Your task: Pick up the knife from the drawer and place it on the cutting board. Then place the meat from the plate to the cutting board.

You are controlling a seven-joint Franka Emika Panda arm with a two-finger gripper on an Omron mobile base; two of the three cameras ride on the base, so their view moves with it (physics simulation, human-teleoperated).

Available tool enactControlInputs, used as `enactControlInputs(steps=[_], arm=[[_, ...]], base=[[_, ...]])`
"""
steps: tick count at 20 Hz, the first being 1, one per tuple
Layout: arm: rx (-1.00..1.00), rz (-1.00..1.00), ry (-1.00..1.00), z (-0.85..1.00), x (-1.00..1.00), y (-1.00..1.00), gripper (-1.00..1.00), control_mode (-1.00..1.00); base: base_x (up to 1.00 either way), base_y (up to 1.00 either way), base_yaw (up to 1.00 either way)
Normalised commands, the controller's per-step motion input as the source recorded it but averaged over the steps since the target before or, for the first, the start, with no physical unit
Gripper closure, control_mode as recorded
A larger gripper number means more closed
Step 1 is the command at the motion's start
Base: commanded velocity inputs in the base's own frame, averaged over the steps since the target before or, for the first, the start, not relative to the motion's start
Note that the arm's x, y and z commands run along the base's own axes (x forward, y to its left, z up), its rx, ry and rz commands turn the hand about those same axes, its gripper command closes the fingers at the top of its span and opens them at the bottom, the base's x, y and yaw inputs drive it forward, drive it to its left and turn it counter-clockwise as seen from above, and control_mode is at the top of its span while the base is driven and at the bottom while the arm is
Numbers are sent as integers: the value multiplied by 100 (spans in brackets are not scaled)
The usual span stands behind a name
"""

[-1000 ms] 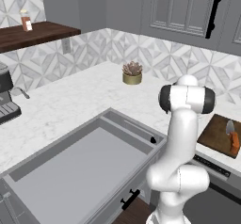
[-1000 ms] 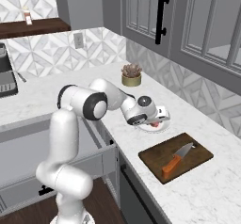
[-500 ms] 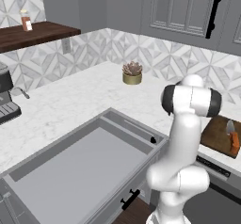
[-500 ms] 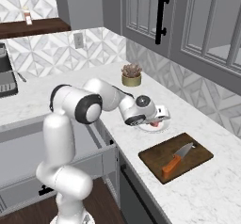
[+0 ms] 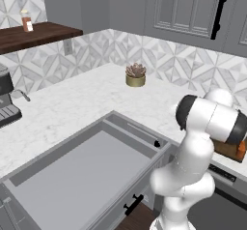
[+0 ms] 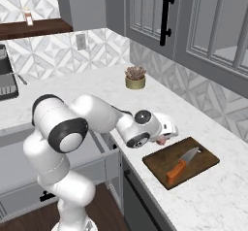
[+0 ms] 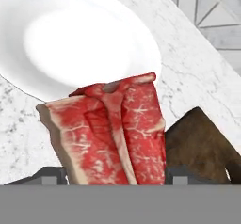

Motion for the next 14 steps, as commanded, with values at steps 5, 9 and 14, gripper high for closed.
enactControlInputs(steps=[5, 9, 14], arm=[[0, -22, 28, 47, -56, -32, 100, -100], [0, -16, 19, 53, -4, -24, 100, -100], [9, 0, 7, 12, 5, -2, 100, -100]], base=[[0, 0, 0], [0, 0, 0], [0, 0, 0]])
